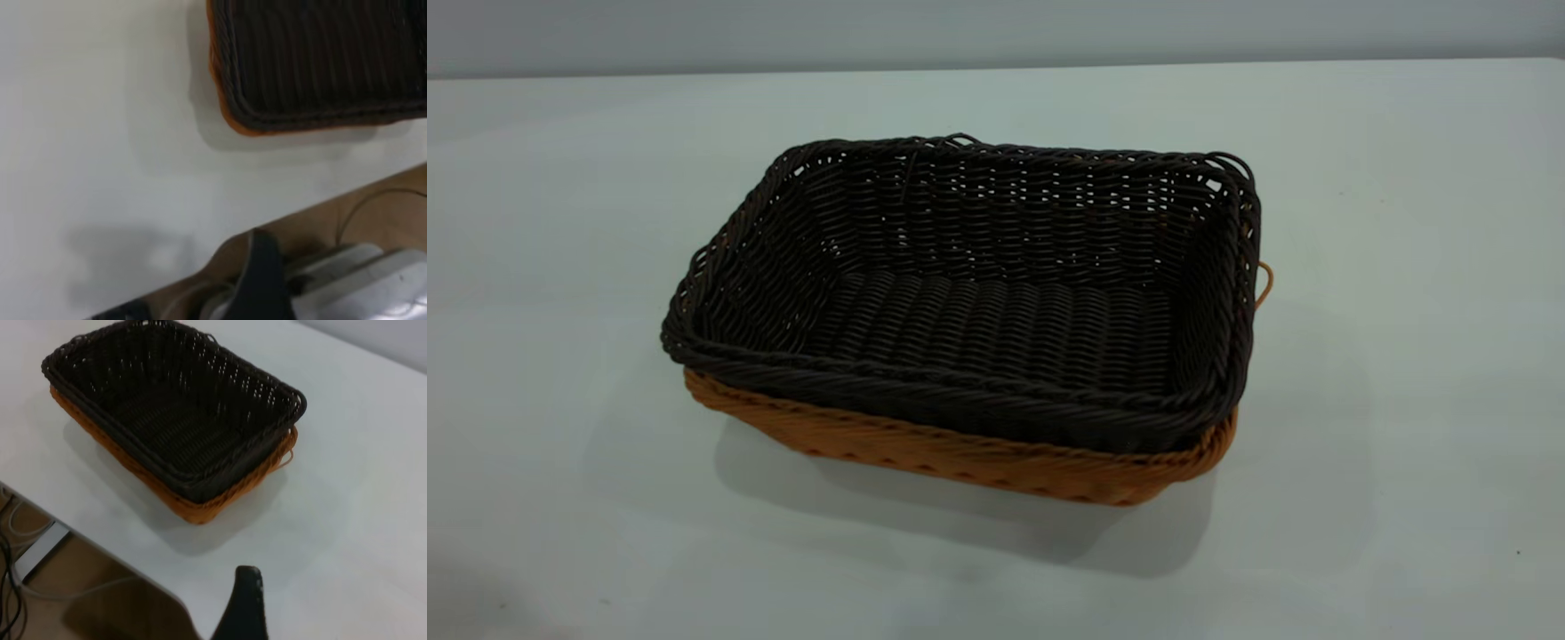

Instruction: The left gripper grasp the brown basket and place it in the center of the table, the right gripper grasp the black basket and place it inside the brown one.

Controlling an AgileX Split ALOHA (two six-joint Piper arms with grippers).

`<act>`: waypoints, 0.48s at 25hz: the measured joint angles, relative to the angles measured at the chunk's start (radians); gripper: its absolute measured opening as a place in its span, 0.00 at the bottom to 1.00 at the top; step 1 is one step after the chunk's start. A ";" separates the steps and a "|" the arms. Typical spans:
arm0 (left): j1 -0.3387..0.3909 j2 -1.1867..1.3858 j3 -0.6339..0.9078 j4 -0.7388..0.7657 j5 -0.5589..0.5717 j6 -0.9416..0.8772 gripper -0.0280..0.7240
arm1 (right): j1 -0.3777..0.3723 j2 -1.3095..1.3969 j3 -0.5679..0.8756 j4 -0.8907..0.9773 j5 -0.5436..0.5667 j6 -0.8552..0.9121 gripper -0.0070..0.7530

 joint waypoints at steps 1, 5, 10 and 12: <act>0.000 -0.026 0.021 0.001 -0.002 0.002 0.76 | 0.000 -0.007 0.003 0.000 0.001 0.000 0.79; 0.000 -0.154 0.103 0.019 -0.002 0.008 0.76 | 0.000 -0.008 0.005 0.002 0.001 0.000 0.79; 0.000 -0.317 0.210 0.038 0.003 0.008 0.76 | 0.000 -0.008 0.005 0.006 0.001 0.000 0.79; 0.000 -0.378 0.254 0.038 0.007 0.005 0.76 | 0.000 -0.008 0.005 0.008 0.001 0.000 0.79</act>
